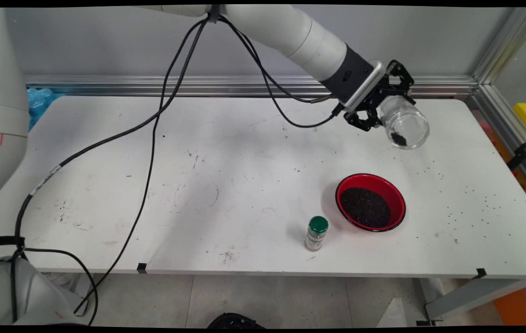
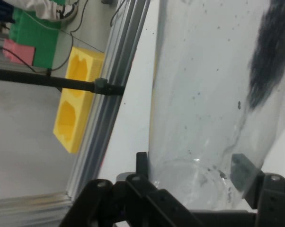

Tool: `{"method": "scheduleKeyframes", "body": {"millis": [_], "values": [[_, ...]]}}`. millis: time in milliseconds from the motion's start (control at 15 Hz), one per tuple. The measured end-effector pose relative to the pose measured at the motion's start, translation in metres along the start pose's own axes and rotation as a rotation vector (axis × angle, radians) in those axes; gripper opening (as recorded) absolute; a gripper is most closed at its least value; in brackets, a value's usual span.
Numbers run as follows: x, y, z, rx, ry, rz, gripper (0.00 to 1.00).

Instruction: Pour the black seasoning powder in the red bowl

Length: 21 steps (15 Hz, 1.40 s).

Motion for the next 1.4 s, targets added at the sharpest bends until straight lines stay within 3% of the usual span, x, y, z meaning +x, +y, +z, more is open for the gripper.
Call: {"method": "scheduleKeyframes", "body": {"millis": [467,1000,1400], "values": [[-0.008,-0.007,-0.007,-0.034,0.014,-0.166,0.00],[-0.021,-0.015,-0.001,-0.070,0.045,-0.461,0.00],[-0.035,-0.019,0.014,-0.075,0.054,-0.697,0.00]]}}
